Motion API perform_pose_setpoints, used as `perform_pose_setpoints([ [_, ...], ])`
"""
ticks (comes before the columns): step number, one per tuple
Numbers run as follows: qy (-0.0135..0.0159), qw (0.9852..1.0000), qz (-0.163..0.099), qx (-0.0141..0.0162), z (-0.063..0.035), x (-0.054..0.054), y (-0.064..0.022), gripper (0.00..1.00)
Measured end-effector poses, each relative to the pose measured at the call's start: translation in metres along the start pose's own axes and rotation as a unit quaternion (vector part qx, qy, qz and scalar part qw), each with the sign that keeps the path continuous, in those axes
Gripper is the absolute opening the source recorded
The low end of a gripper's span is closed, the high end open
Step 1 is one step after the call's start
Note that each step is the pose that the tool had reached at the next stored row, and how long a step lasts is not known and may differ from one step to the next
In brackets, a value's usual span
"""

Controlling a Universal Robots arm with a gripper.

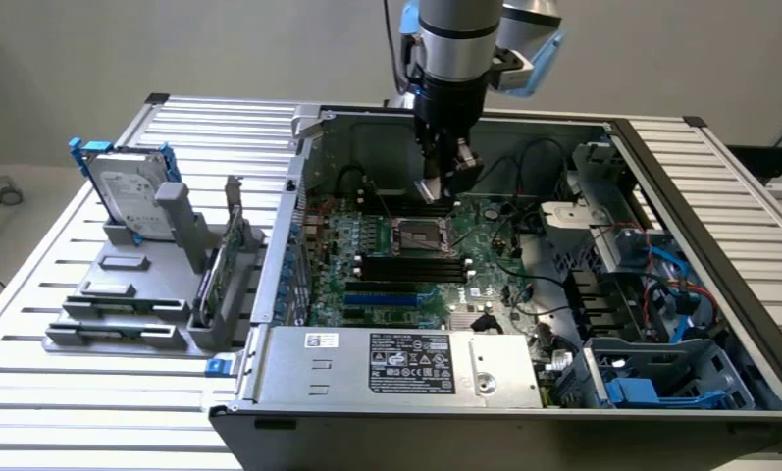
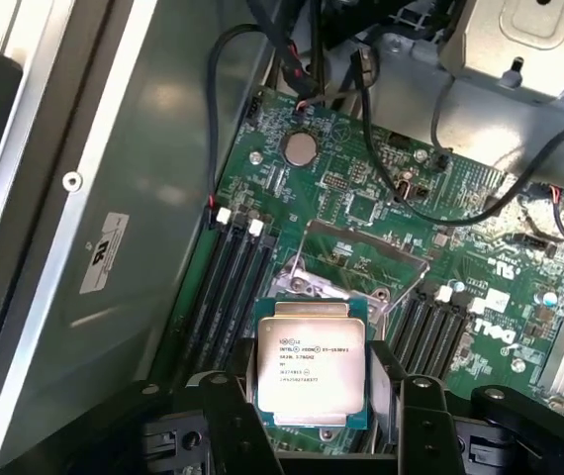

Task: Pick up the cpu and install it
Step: 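Place the cpu into insertion slot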

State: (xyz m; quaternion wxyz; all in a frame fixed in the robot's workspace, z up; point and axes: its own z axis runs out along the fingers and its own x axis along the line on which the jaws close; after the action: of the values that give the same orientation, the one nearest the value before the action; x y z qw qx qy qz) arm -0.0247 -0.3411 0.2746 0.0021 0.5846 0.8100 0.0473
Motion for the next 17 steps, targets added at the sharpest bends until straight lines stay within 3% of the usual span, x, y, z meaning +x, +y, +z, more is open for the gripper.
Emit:
perform_pose_setpoints([
  [8, -0.001, 0.9987, 0.051, 0.0066, 0.0013, -0.0001, -0.0001, 0.55],
  [17, -0.0019, 0.994, 0.108, 0.0145, 0.0035, -0.0001, -0.0003, 0.55],
])
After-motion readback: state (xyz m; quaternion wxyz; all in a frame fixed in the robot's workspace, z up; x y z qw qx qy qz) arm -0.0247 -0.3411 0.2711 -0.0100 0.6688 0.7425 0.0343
